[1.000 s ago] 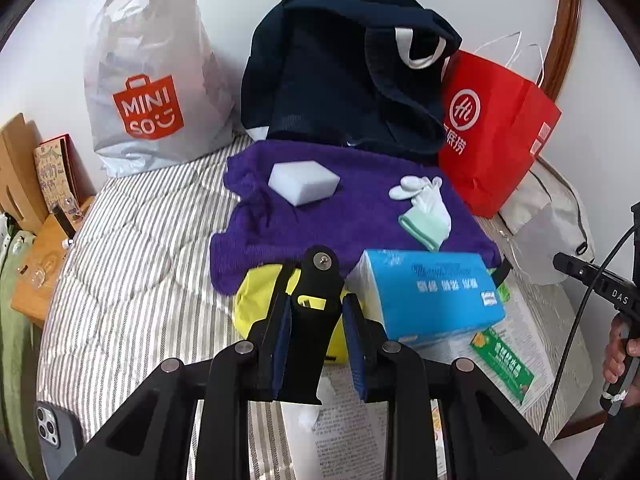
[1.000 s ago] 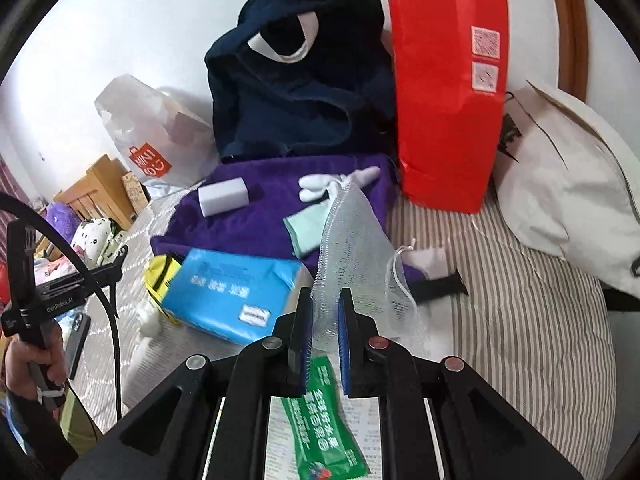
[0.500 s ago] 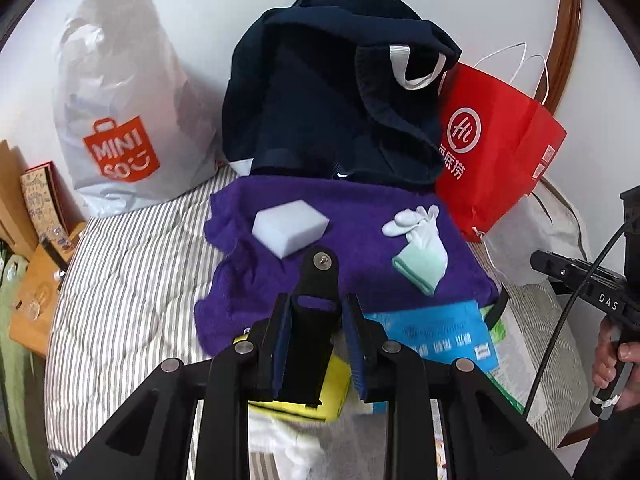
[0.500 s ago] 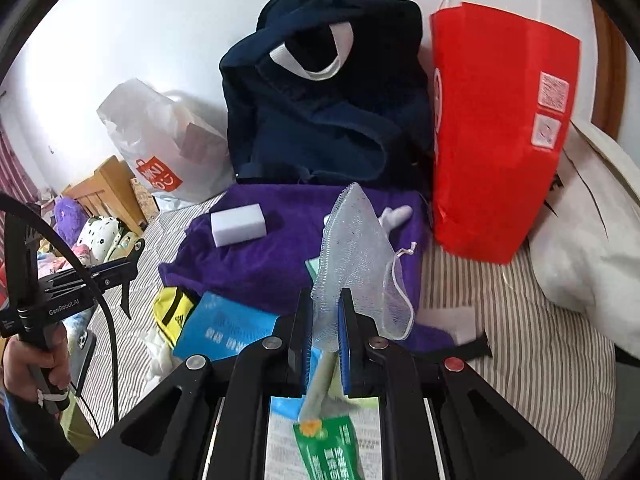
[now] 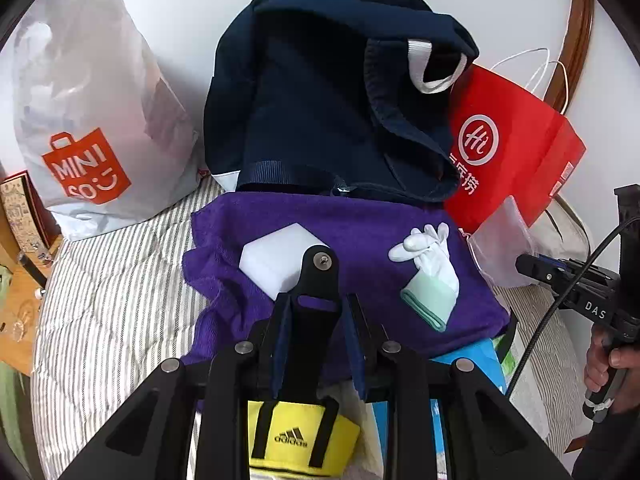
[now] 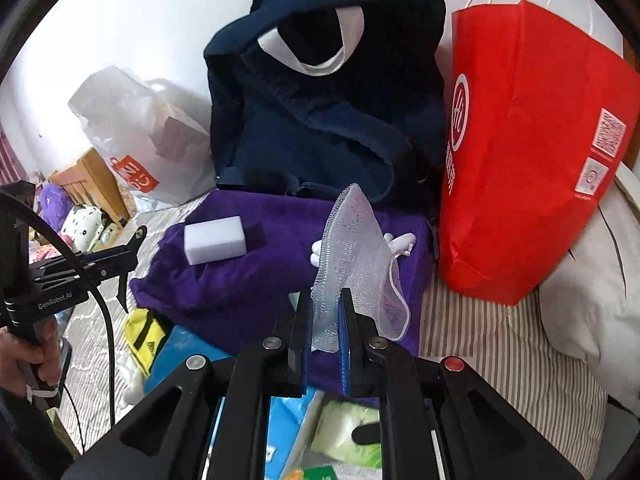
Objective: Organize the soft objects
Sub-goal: 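Carry the mesh bag toward the purple towel with the right gripper while the left gripper holds the pouch, then lower the mesh bag onto the purple towel and open the right gripper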
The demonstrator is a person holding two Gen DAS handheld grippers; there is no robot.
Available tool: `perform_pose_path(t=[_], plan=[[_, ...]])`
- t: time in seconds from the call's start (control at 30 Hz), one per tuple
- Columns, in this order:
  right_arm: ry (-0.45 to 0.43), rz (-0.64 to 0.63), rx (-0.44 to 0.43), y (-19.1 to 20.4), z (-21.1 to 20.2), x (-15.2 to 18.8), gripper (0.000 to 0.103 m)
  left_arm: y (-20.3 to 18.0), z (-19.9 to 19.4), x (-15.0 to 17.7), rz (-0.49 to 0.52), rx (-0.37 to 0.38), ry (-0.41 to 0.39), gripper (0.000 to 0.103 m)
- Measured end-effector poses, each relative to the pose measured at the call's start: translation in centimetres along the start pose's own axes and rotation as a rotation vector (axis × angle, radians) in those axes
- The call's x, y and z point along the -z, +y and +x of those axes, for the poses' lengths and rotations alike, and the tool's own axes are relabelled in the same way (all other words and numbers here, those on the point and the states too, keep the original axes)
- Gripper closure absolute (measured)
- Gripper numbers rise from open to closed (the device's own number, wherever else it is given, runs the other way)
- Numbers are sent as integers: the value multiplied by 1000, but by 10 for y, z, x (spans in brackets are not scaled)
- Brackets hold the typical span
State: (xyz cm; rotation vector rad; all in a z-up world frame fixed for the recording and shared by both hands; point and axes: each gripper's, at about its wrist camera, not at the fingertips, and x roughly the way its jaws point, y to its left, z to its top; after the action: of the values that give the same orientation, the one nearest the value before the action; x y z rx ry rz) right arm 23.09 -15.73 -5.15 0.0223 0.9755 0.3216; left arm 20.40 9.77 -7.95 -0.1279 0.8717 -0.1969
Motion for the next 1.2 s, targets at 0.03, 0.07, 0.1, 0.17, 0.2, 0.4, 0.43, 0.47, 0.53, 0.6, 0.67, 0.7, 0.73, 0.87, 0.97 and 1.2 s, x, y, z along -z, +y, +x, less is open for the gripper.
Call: perform_pose_path(t=[0.03, 0.07, 0.1, 0.17, 0.2, 0.4, 0.43, 0.47, 0.53, 0.6, 0.67, 0.7, 0.73, 0.87, 0.97, 1.2], plan=[[3, -3, 11, -1, 3, -2, 92, 1, 2, -1, 0, 2, 1, 78], [6, -6, 21, -1, 6, -3, 92, 2, 5, -2, 0, 4, 2, 78], [8, -8, 27, -2, 9, -4, 92, 3, 7, -4, 0, 8, 3, 78], [13, -7, 31, -3, 14, -6, 92, 4, 11, -6, 2, 13, 5, 78], [16, -8, 34, -3, 17, -8, 92, 5, 14, -7, 3, 16, 7, 78], [34, -15, 45, -2, 35, -13, 92, 8, 25, -12, 6, 23, 18, 78], [37, -19, 50, -1, 38, -13, 92, 8, 27, -13, 6, 24, 20, 78], [39, -24, 58, 0, 40, -14, 92, 8, 28, -13, 6, 25, 21, 78], [43, -32, 67, 0, 45, -15, 92, 9, 32, -14, 8, 25, 27, 78], [48, -30, 70, -1, 50, -16, 92, 10, 37, -14, 8, 27, 34, 78], [54, -24, 67, -3, 56, -17, 92, 10, 42, -15, 6, 29, 43, 78], [58, -21, 63, -3, 58, -17, 92, 10, 45, -15, 4, 33, 48, 78], [62, -21, 60, -3, 62, -17, 92, 11, 47, -16, 0, 38, 52, 78], [81, -30, 45, 0, 75, -17, 92, 9, 57, -16, 3, 44, 69, 78], [105, -41, 36, 2, 86, -15, 92, 8, 65, -16, 6, 45, 85, 78], [142, -28, -8, 0, 106, -10, 90, 9, 83, -16, 8, 31, 124, 78]])
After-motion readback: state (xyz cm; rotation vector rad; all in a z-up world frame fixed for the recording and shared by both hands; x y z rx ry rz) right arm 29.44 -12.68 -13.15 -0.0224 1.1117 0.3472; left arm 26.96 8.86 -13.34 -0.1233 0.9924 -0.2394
